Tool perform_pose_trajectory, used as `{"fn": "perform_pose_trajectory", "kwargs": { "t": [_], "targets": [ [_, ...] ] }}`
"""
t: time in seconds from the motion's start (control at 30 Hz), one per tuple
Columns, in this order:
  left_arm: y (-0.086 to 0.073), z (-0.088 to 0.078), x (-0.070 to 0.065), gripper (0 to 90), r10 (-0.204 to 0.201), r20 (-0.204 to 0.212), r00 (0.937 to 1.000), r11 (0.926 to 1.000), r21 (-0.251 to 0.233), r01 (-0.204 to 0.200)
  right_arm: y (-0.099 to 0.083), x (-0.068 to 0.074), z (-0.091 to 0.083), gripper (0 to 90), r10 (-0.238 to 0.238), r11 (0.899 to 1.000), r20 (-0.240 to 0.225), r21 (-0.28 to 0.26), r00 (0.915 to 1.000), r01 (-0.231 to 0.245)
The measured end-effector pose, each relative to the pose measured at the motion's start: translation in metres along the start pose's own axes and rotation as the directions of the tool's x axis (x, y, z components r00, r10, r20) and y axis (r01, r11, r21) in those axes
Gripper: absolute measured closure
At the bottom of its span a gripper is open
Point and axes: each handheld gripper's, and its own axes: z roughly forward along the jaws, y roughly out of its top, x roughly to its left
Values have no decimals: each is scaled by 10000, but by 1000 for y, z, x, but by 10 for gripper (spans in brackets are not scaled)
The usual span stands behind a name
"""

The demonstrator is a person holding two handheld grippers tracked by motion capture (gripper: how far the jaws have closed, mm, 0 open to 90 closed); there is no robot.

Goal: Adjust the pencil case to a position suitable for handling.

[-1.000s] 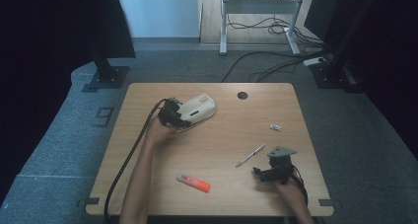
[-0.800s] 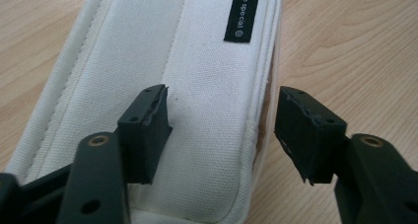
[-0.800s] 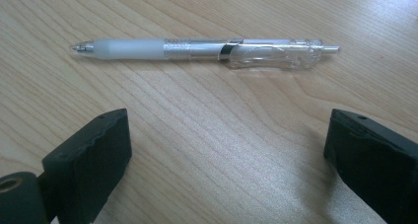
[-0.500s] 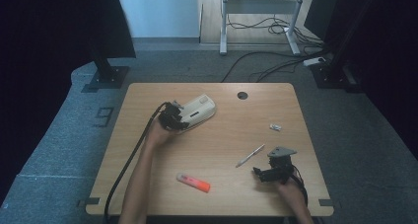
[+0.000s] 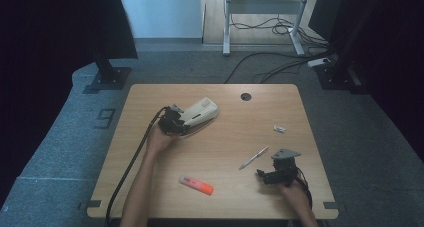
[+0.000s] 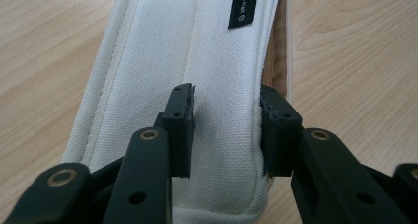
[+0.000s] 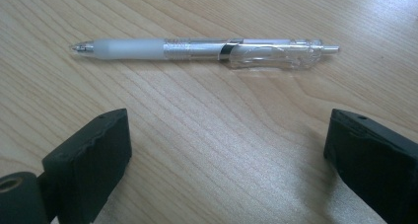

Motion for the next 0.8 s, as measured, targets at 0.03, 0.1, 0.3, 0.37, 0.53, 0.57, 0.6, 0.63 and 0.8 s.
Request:
{"fn": "perform_pose_trajectory", "kwargs": {
  "t": [0.03, 0.1, 0.3, 0.37, 0.53, 0.57, 0.6, 0.63, 0.8],
  "targets": [
    [-1, -1, 0, 629, -31, 50, 10000, 10000, -9, 31, 0, 0, 0, 37, 1, 10000, 0, 1, 10000, -1],
    [-2, -3, 0, 636, -145, 182, 9997, 9999, -14, 146, 0, 0, 0, 37, 3, 10000, -2, 8, 10000, -3],
    [-6, -9, 0, 645, -535, 636, 9965, 9985, -44, 539, 0, 0, 0, 37, 1, 10000, -2, 2, 10000, -1],
    [-6, -12, -2, 658, -601, 655, 9960, 9982, -52, 606, 0, 0, 0, 37, -1, 10000, -3, 6, 10000, 1],
    [-6, -18, -11, 700, -500, 545, 9973, 9987, 34, 499, 0, 0, 0, 37, 0, 10000, -5, 8, 10000, 0],
    [-7, -20, -12, 709, -481, 597, 9971, 9988, 81, 477, 0, 0, 0, 37, 0, 10000, -4, 8, 10000, 0],
    [-7, -22, -12, 712, -499, 679, 9964, 9987, 118, 492, 0, 0, 0, 37, 3, 10000, -2, 9, 10000, -3],
    [-8, -23, -13, 715, -520, 762, 9957, 9986, 123, 512, 0, 0, 0, 37, 1, 10000, -3, 9, 10000, -1],
    [-15, -31, -17, 717, -589, 1078, 9924, 9982, 207, 570, 0, 0, 0, 37, 5, 10000, 3, 7, 10000, -5]
  ]
}}
